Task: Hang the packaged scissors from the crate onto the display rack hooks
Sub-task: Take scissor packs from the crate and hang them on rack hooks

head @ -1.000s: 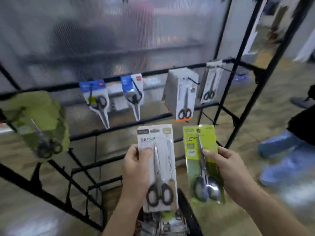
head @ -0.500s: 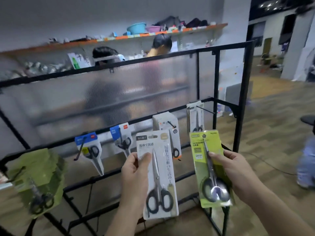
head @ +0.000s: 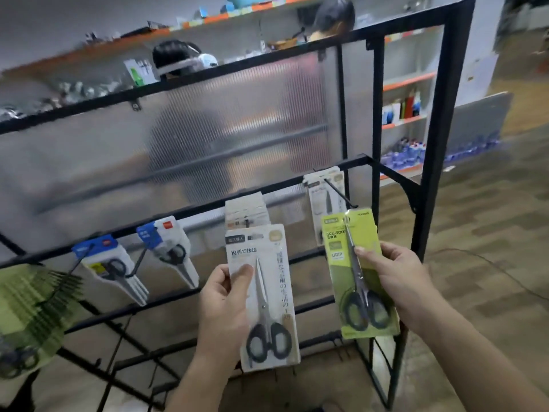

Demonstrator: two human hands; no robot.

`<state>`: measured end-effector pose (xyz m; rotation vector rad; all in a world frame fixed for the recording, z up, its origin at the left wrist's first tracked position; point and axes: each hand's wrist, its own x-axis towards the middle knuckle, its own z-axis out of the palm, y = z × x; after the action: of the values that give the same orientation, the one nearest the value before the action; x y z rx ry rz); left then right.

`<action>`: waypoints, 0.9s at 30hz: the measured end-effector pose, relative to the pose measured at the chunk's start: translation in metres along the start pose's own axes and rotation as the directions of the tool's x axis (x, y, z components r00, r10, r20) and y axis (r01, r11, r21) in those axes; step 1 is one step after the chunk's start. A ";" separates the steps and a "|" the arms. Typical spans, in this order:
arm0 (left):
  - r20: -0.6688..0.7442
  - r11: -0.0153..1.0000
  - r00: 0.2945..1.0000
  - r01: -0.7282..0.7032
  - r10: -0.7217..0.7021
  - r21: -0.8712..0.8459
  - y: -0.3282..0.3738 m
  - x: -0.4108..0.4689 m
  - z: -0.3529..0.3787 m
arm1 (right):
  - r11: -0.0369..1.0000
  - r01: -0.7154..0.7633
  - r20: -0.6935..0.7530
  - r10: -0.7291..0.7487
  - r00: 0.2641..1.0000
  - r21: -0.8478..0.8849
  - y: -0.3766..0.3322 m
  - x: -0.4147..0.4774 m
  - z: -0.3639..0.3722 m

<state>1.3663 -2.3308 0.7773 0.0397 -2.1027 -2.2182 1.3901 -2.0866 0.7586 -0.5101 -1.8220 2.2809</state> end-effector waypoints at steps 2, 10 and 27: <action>-0.017 1.000 1.000 0.011 -0.011 0.018 -0.007 0.003 0.010 | 1.000 -0.018 0.032 0.018 0.999 -0.003 0.001 0.009 -0.005; 0.002 0.999 0.999 0.033 -0.033 0.031 -0.013 0.015 0.021 | 0.998 -0.059 0.104 0.062 0.993 -0.031 0.010 0.037 -0.004; 0.203 0.995 0.979 0.001 -0.022 0.102 -0.042 0.032 0.148 | 0.998 -0.057 -0.177 0.063 0.982 0.040 0.002 -0.013 -0.097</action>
<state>1.3212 -2.1842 0.7443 -0.1765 -2.3236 -2.2046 1.4387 -2.0033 0.7399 -0.7473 -1.7005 2.2196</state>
